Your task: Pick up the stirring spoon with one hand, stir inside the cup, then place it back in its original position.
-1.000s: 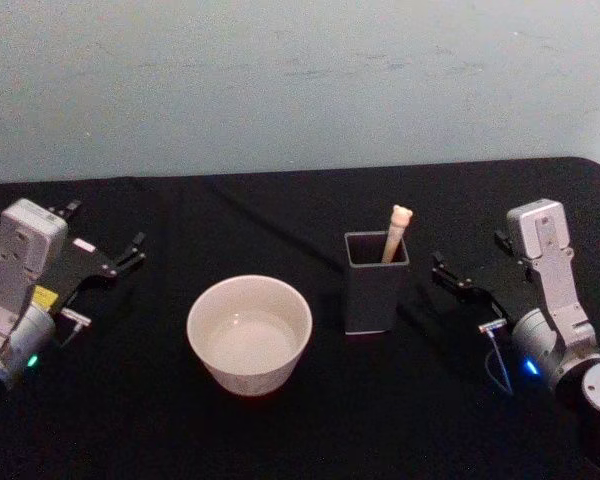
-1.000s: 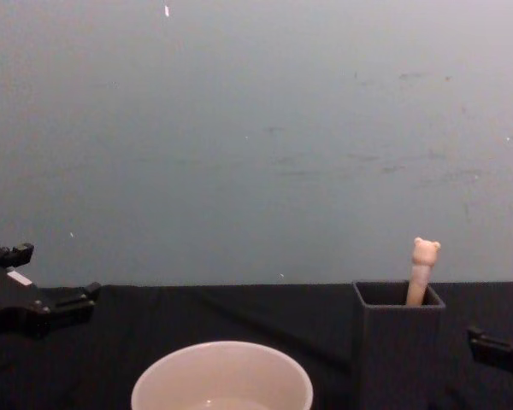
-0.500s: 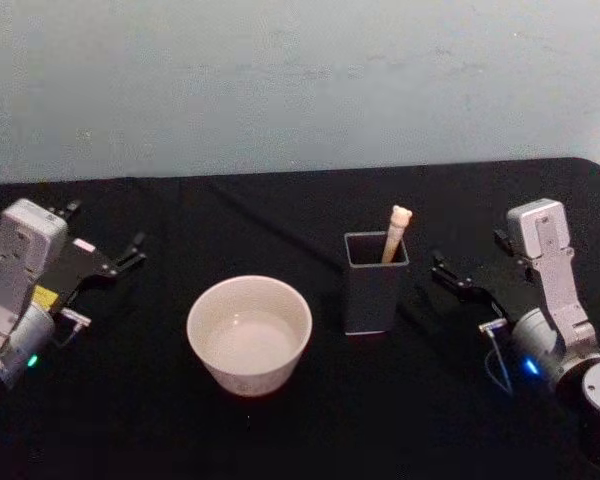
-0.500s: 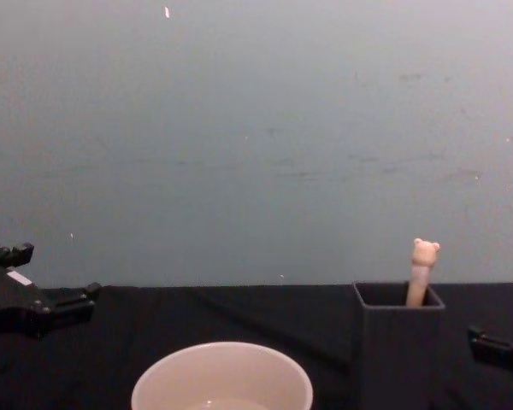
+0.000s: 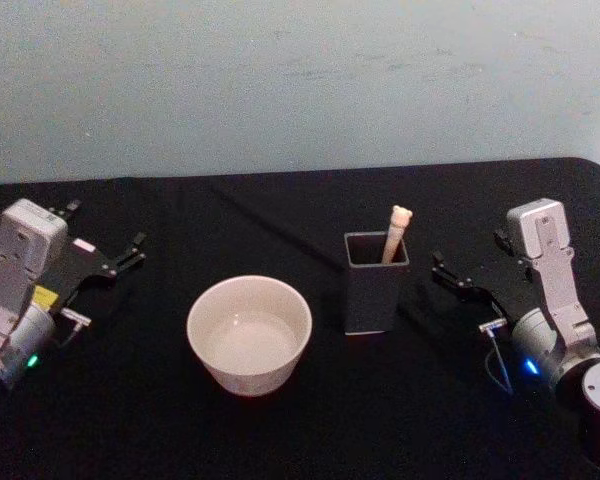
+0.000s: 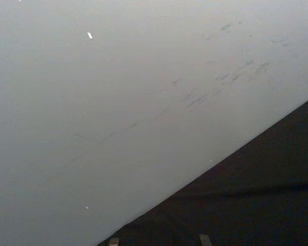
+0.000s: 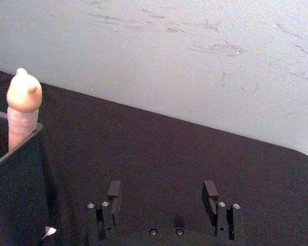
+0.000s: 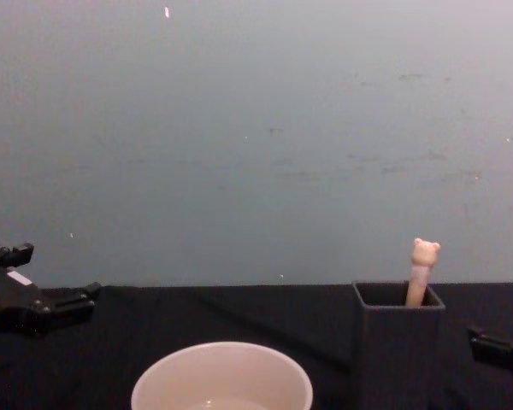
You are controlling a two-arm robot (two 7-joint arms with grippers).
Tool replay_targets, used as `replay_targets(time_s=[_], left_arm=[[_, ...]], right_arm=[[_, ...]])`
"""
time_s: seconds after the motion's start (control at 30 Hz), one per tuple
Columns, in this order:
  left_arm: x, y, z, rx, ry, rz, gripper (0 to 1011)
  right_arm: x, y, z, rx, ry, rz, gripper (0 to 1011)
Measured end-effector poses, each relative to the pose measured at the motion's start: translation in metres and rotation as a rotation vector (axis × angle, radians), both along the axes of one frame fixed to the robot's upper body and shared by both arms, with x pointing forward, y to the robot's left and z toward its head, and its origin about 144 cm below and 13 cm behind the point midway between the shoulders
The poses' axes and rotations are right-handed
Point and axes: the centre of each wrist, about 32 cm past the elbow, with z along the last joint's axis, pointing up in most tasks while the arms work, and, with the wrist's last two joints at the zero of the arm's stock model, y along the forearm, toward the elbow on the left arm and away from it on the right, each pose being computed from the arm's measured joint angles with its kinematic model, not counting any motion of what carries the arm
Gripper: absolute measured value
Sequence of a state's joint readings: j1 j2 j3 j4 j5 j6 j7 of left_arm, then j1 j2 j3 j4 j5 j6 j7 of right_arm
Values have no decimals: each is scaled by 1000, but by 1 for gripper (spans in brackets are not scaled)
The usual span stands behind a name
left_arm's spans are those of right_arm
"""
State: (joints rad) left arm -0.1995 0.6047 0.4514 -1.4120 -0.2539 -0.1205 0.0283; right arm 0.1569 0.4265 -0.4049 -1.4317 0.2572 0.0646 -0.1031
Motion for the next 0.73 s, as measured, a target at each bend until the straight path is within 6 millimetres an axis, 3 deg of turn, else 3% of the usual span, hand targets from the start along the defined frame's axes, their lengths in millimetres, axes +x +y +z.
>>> replay_targets(time_s=[0.73], left_arm=[[0,0,0,0,0,0,1001]], right_arm=[[0,0,0,0,0,0,1003]])
